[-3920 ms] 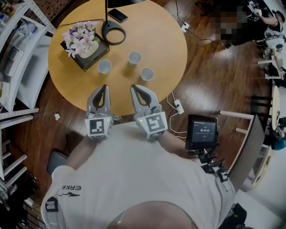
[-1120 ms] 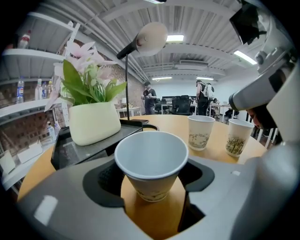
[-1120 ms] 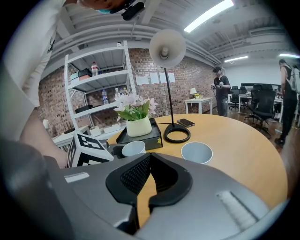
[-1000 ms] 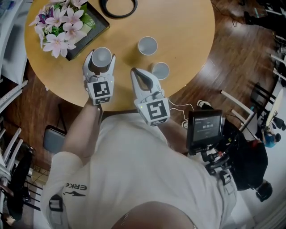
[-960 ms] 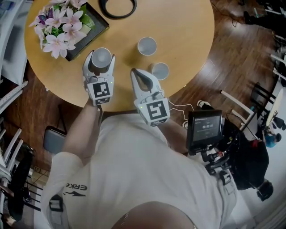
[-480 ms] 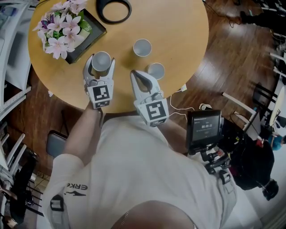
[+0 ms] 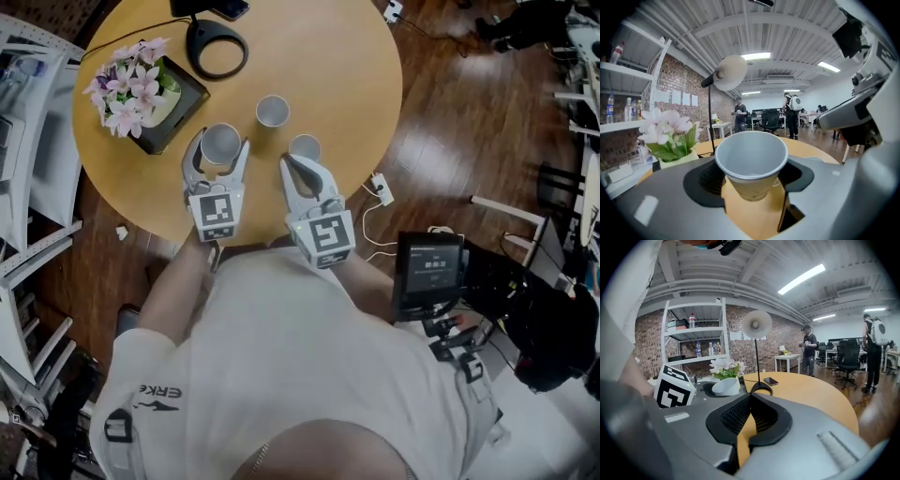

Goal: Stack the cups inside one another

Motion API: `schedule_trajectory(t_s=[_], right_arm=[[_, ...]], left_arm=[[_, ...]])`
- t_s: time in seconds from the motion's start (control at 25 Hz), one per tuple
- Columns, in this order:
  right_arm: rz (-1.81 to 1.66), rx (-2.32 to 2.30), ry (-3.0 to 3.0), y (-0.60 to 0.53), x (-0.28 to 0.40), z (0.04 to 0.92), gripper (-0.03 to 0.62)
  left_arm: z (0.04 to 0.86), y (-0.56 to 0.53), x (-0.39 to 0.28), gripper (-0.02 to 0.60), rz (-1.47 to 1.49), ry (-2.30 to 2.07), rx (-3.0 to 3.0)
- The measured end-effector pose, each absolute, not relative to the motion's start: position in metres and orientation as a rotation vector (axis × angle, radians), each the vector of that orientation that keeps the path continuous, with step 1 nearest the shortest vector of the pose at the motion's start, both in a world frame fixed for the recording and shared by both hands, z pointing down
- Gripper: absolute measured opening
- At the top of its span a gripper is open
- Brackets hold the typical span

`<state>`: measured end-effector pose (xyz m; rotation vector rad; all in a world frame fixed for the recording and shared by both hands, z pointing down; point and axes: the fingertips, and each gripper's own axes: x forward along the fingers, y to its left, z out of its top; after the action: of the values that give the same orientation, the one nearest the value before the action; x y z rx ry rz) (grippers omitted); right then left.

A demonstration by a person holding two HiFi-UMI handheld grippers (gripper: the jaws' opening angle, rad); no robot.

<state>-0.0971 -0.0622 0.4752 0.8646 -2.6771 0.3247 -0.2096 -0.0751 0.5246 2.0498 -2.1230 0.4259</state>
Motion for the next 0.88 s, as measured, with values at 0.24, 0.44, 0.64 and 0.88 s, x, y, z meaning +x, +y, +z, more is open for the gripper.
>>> schedule_trajectory(t_s=[0.24,0.44,0.64,0.88], right_arm=[[0.274,1.037,-2.708,-0.062,-0.053,0.437,0.014],[0.242,1.172,-2.711,-0.055,-0.006,0.413,0.014],[0.247,1.243,-2.700,-0.053,0.013,0.410,0.014],[0.238,1.308,-2.706,-0.053,0.034,0.403,0.014]], left_arm=[[0.477,-0.081,-0.163,0.333,0.381,-2.067,2.201],[0.443,-0.081,-0.120,0.333,0.362,-2.033,2.323],[0.429,-0.092,-0.102,0.331,0.347,-2.004,2.394],[0.412,-0.098,-0.075,0.332,0.334,-1.967,2.477]])
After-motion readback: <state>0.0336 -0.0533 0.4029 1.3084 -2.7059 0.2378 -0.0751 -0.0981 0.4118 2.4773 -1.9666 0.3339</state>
